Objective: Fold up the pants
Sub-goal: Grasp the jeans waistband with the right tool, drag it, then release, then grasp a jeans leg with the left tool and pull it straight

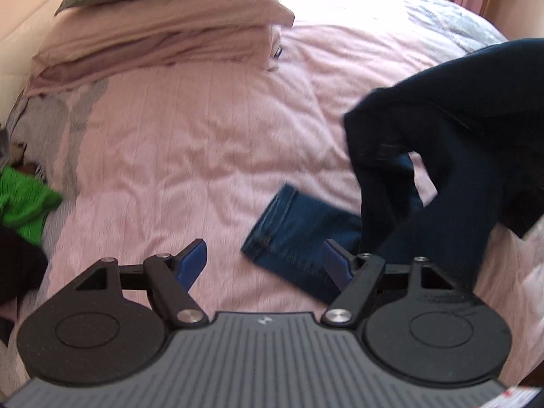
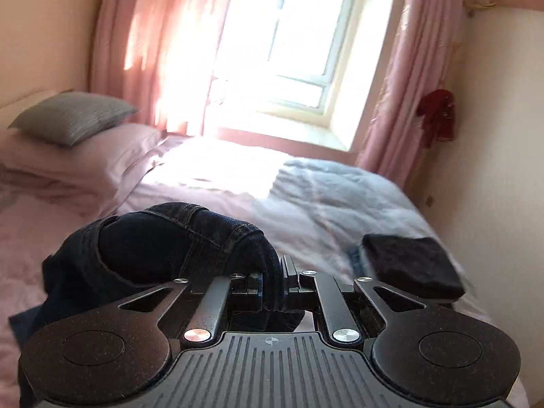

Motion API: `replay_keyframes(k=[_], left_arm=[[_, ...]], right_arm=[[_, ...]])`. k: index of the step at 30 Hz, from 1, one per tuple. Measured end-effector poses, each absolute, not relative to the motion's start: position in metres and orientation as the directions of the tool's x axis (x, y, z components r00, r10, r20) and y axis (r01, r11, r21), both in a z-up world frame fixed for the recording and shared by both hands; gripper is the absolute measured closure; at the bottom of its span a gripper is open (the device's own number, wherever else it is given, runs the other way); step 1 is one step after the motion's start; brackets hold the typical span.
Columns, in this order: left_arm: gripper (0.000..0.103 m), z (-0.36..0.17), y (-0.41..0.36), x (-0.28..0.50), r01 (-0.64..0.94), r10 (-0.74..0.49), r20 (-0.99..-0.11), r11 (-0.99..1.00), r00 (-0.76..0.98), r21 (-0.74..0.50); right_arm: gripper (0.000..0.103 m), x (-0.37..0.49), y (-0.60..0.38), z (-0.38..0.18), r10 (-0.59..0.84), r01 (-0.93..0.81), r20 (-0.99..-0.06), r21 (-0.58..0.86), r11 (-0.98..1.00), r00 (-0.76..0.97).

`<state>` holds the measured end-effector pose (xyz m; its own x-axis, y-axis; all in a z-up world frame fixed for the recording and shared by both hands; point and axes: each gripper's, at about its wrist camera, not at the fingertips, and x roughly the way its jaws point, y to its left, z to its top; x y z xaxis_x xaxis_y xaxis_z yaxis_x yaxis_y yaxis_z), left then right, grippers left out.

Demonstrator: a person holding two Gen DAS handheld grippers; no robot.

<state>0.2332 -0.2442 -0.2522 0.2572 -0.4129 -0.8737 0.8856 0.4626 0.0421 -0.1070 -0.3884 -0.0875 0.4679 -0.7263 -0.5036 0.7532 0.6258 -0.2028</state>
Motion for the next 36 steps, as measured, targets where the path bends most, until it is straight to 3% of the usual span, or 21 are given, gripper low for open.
replay_keyframes(k=[4, 6, 8, 12, 14, 19, 24, 26, 28, 30, 32, 34, 36], left_arm=[[0.032, -0.24, -0.269, 0.233, 0.899, -0.464, -0.85, 0.436, 0.251, 0.027], [0.032, -0.241, -0.282, 0.229, 0.906, -0.465, -0.85, 0.421, 0.247, 0.033], [0.031, -0.244, -0.295, 0.223, 0.911, -0.461, -0.854, 0.411, 0.243, 0.037], [0.031, -0.262, -0.307, 0.212, 0.909, -0.42, -0.88, 0.417, 0.224, 0.032], [0.031, -0.275, -0.31, 0.208, 0.911, -0.389, -0.897, 0.412, 0.208, 0.033], [0.031, -0.31, -0.323, 0.192, 0.946, -0.335, -0.918, 0.307, 0.213, 0.107], [0.015, -0.332, -0.344, 0.193, 0.966, -0.388, -0.885, 0.137, 0.257, 0.22], [0.009, -0.345, -0.357, 0.2, 0.976, -0.398, -0.892, 0.048, 0.216, 0.214], [0.008, -0.367, -0.371, 0.209, 0.983, -0.366, -0.918, -0.037, 0.152, 0.178], [0.019, -0.39, -0.383, 0.215, 0.984, -0.32, -0.938, -0.076, 0.131, 0.163], [0.085, -0.399, -0.39, 0.218, 0.985, -0.306, -0.947, -0.103, 0.101, 0.138], [0.091, -0.383, -0.395, 0.219, 0.982, -0.368, -0.921, -0.089, 0.125, 0.169], [0.095, -0.345, -0.398, 0.225, 0.966, -0.502, -0.839, -0.025, 0.209, 0.256]], right_arm=[[0.094, -0.116, -0.477, -0.066, -0.805, 0.875, -0.488, -0.153, 0.459, 0.337], [0.087, -0.119, -0.538, -0.089, -0.791, 0.918, -0.587, -0.194, 0.345, 0.173], [0.072, -0.137, -0.583, -0.121, -0.718, 0.954, -0.695, -0.186, 0.233, 0.04], [0.057, -0.185, -0.598, -0.161, -0.612, 0.983, -0.771, 0.101, 0.154, 0.175], [0.056, -0.2, -0.59, -0.188, -0.542, 0.981, -0.817, 0.165, 0.104, 0.194], [0.056, -0.247, -0.548, -0.248, -0.339, 0.988, -0.93, 0.154, -0.011, 0.141], [0.056, -0.291, -0.491, -0.271, -0.241, 0.981, -0.965, 0.138, -0.136, 0.102], [0.056, -0.299, -0.486, -0.272, -0.237, 0.978, -0.967, 0.13, -0.162, 0.089], [0.056, -0.302, -0.482, -0.272, -0.241, 0.979, -0.968, 0.115, -0.171, 0.071], [0.056, -0.3, -0.476, -0.267, -0.241, 0.98, -0.969, 0.1, -0.175, 0.056], [0.056, -0.297, -0.475, -0.269, -0.234, 0.98, -0.971, 0.096, -0.176, 0.053], [0.056, -0.294, -0.472, -0.268, -0.235, 0.979, -0.97, 0.098, -0.179, 0.054], [0.056, -0.289, -0.472, -0.272, -0.241, 0.979, -0.968, 0.107, -0.173, 0.063]])
